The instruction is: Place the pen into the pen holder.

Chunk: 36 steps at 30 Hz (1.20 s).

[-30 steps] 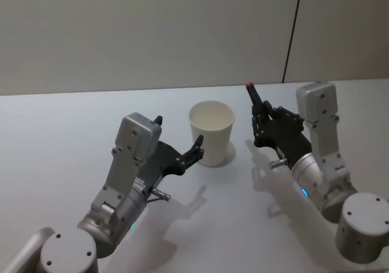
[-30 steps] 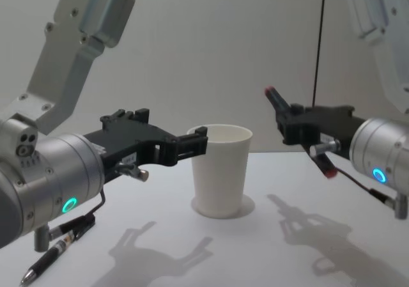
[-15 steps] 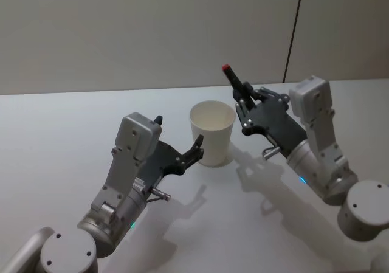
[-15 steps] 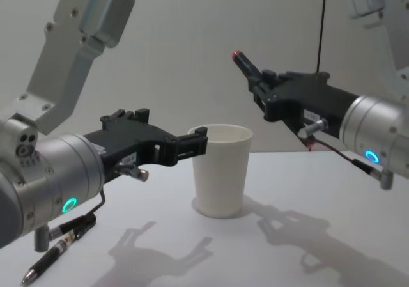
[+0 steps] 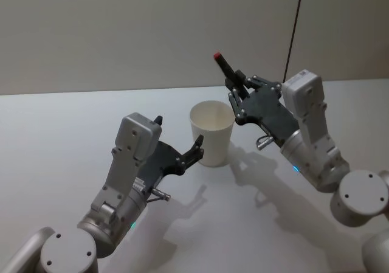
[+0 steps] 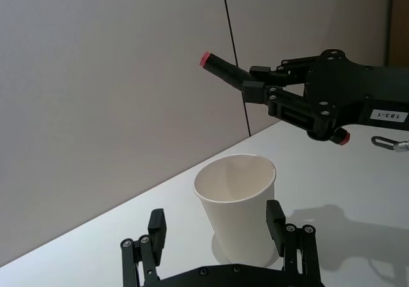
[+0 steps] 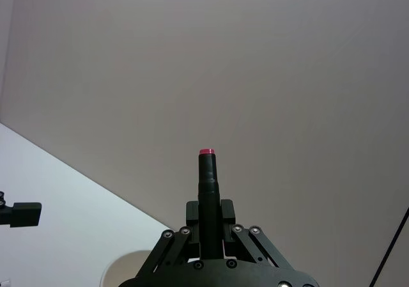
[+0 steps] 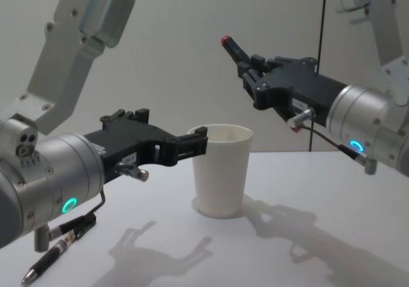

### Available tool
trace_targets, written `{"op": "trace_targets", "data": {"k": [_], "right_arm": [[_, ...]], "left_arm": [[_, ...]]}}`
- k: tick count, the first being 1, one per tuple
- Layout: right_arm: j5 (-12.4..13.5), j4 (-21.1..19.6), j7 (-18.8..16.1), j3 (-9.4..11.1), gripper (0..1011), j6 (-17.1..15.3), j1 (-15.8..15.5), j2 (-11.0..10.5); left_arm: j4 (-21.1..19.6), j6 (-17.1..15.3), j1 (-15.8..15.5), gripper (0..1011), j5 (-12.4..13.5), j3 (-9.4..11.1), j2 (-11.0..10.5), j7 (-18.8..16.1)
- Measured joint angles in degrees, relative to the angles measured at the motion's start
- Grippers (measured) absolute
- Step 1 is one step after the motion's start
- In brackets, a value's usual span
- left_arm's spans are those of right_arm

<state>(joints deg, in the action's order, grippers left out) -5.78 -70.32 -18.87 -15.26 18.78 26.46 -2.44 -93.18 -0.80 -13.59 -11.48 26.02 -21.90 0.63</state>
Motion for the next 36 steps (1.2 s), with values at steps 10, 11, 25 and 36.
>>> {"op": "trace_targets", "data": {"k": [10, 11, 25, 36], "right_arm": [[-0.1, 4.9, -0.1, -0.6, 184, 4.0, 3.0, 1.4], [-0.1, 5.3, -0.1, -0.6, 184, 4.4, 3.3, 1.5], [-0.1, 13.3, -1.3, -1.2, 184, 9.0, 9.1, 3.6], [-0.5, 20.0, -1.6, -1.5, 184, 11.4, 13.4, 5.1]], "left_arm": [[0.0, 0.0, 0.0, 1000, 0.0, 0.0, 0.0, 0.0], [0.0, 0.0, 0.0, 1000, 0.0, 0.0, 0.0, 0.0], [0.0, 0.0, 0.0, 1000, 0.0, 0.0, 0.0, 0.0], [0.0, 0.0, 0.0, 1000, 0.0, 0.0, 0.0, 0.0]]}}
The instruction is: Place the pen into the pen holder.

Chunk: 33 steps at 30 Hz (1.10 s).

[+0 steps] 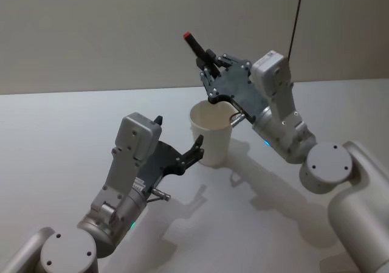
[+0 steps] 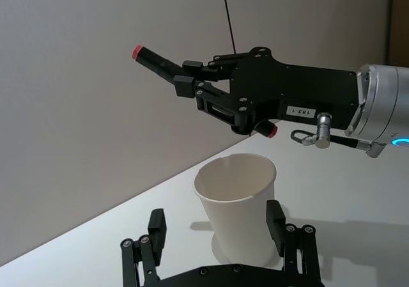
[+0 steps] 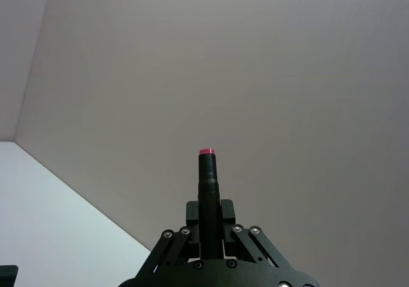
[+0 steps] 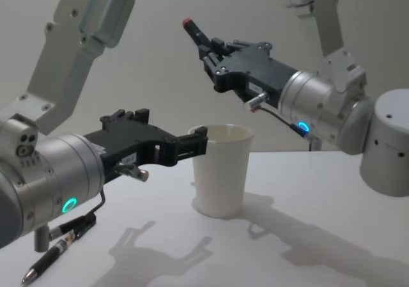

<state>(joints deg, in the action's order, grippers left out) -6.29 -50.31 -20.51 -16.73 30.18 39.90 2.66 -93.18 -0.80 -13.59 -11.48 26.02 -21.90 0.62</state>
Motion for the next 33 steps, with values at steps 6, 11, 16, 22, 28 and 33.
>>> {"op": "trace_targets", "data": {"k": [6, 11, 16, 22, 28, 33], "right_arm": [[0.2, 4.0, -0.3, -0.1, 184, 1.0, 2.0, 0.7], [0.5, 6.6, -0.5, -0.3, 184, 1.7, 3.3, 1.2], [0.8, 9.4, -0.7, -0.4, 184, 2.4, 4.6, 1.7], [1.1, 11.6, -0.9, -0.5, 202, 3.0, 5.6, 2.0], [1.3, 12.8, -1.0, -0.6, 360, 3.5, 6.1, 2.2], [1.6, 13.5, -1.2, -0.6, 527, 4.0, 6.5, 2.3]], "left_arm": [[0.0, 0.0, 0.0, 999, 0.0, 0.0, 0.0, 0.0], [0.0, 0.0, 0.0, 1000, 0.0, 0.0, 0.0, 0.0], [0.0, 0.0, 0.0, 1000, 0.0, 0.0, 0.0, 0.0], [0.0, 0.0, 0.0, 1000, 0.0, 0.0, 0.0, 0.0], [0.0, 0.0, 0.0, 1000, 0.0, 0.0, 0.0, 0.0], [0.0, 0.0, 0.0, 1000, 0.0, 0.0, 0.0, 0.0]]}}
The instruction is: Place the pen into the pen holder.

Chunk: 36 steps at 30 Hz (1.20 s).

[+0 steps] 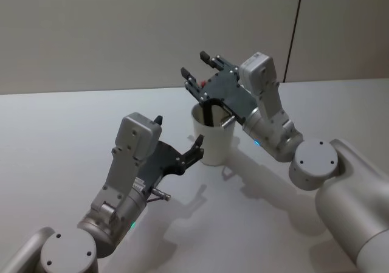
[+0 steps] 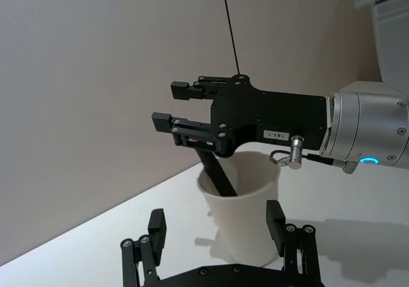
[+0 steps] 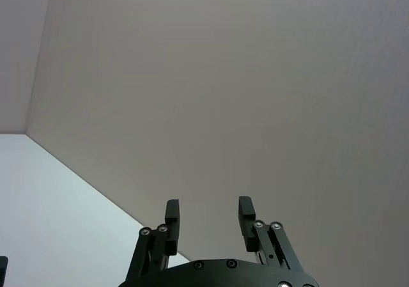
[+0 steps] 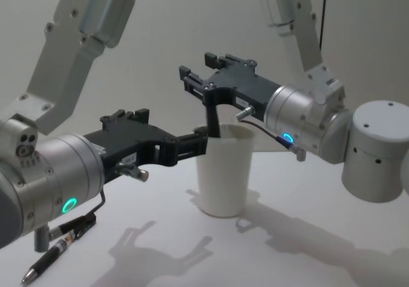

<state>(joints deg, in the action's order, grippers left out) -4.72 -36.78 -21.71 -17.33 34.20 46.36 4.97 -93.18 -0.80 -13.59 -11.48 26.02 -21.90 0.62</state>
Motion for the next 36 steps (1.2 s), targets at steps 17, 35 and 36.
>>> {"op": "trace_targets", "data": {"k": [17, 35, 36], "right_arm": [[0.6, -1.8, 0.5, -0.2, 1001, 0.1, -0.9, -0.3], [-0.6, -21.0, 10.1, -0.8, 1002, -8.7, -12.2, -3.7], [-0.7, -23.2, 11.2, -0.8, 1002, -9.6, -13.4, -4.1]], "left_arm": [[0.0, 0.0, 0.0, 1000, 0.0, 0.0, 0.0, 0.0], [0.0, 0.0, 0.0, 999, 0.0, 0.0, 0.0, 0.0], [0.0, 0.0, 0.0, 999, 0.0, 0.0, 0.0, 0.0]]}}
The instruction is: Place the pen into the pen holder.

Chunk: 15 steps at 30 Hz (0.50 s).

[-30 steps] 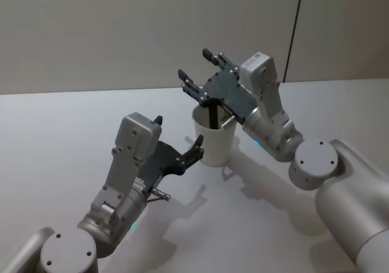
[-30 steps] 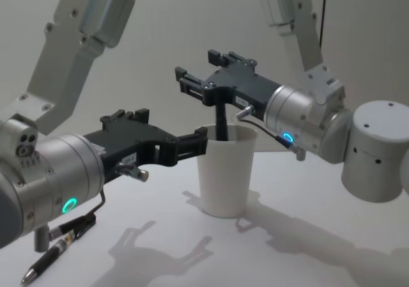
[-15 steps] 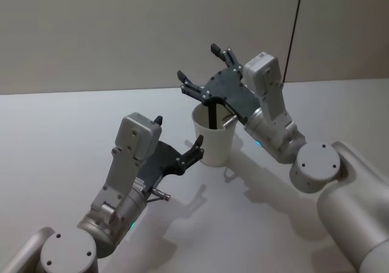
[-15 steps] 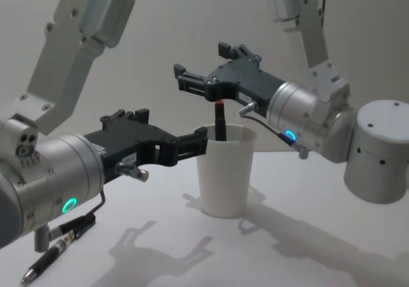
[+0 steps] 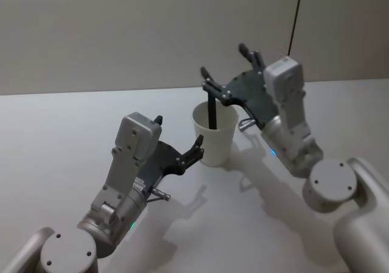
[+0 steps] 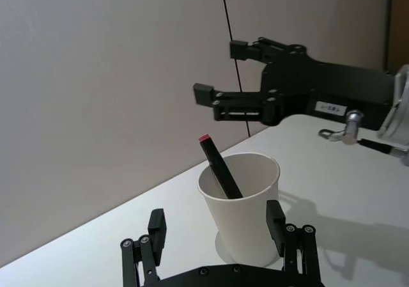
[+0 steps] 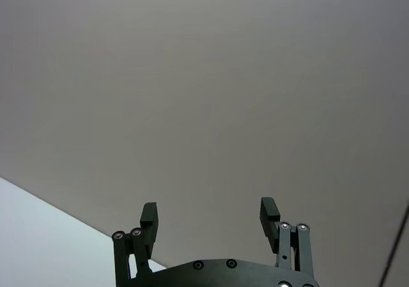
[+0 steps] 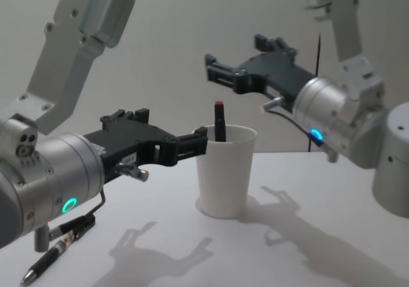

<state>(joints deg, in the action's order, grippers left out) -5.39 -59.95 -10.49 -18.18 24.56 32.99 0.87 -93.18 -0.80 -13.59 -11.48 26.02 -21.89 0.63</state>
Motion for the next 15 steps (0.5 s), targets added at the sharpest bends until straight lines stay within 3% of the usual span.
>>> {"op": "trace_targets", "data": {"k": [15], "right_arm": [[1.4, -18.7, 11.7, 0.5, 1002, -9.3, -13.2, -5.0]], "left_arm": [[0.0, 0.0, 0.0, 1000, 0.0, 0.0, 0.0, 0.0]]}}
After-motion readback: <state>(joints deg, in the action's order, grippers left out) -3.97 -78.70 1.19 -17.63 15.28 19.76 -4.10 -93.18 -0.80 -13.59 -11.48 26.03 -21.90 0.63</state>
